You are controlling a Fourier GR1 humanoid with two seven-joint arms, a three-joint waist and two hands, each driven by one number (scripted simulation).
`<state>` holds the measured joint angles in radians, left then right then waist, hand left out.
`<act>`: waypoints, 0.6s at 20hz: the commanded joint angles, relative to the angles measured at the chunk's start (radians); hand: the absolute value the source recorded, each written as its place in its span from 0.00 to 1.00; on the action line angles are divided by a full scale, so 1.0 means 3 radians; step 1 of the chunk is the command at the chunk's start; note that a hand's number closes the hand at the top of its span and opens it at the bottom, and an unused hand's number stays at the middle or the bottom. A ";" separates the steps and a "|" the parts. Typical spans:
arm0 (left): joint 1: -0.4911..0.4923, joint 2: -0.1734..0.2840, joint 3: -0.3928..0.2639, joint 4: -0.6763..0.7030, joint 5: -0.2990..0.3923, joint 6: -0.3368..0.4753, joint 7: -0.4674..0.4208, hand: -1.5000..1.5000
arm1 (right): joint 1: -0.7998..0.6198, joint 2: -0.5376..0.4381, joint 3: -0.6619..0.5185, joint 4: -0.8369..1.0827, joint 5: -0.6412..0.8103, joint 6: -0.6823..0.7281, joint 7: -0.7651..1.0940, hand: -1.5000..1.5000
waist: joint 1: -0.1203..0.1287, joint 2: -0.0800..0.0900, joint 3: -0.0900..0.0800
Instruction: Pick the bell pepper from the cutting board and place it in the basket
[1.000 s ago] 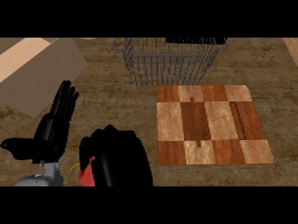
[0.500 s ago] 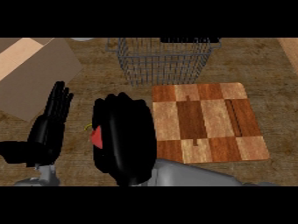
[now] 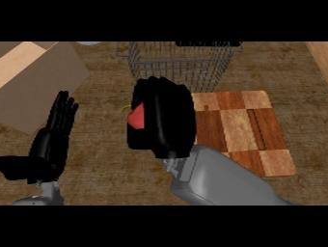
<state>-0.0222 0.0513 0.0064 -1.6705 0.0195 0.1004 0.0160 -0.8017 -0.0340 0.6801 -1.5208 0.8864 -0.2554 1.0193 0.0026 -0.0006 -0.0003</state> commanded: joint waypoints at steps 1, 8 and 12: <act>0.0117 0.0007 -0.0091 -0.0319 0.0000 -0.0026 0.0201 0.50 | 0.0346 -0.0059 -0.0152 0.0095 0.0088 -0.0113 -0.0224 1.00 | 0.0007 -0.0002 0.0002; 0.0033 0.0008 -0.0026 -0.0167 -0.0036 0.0002 0.0094 0.50 | 0.0351 -0.0135 -0.0562 0.0517 -0.0009 0.0166 -0.0802 1.00 | 0.0014 0.0003 0.0002; -0.0029 -0.0058 0.0019 0.0286 -0.0033 -0.0038 -0.0277 0.50 | 0.0350 -0.0053 -0.0645 0.0800 0.0138 0.0150 -0.0999 1.00 | 0.0003 0.0009 0.0000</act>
<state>-0.0103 0.0510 0.0140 -1.6634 0.0253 0.0848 -0.0020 -0.7199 -0.0493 0.5151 -1.3639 0.9124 -0.1946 0.8038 0.0050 0.0002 -0.0001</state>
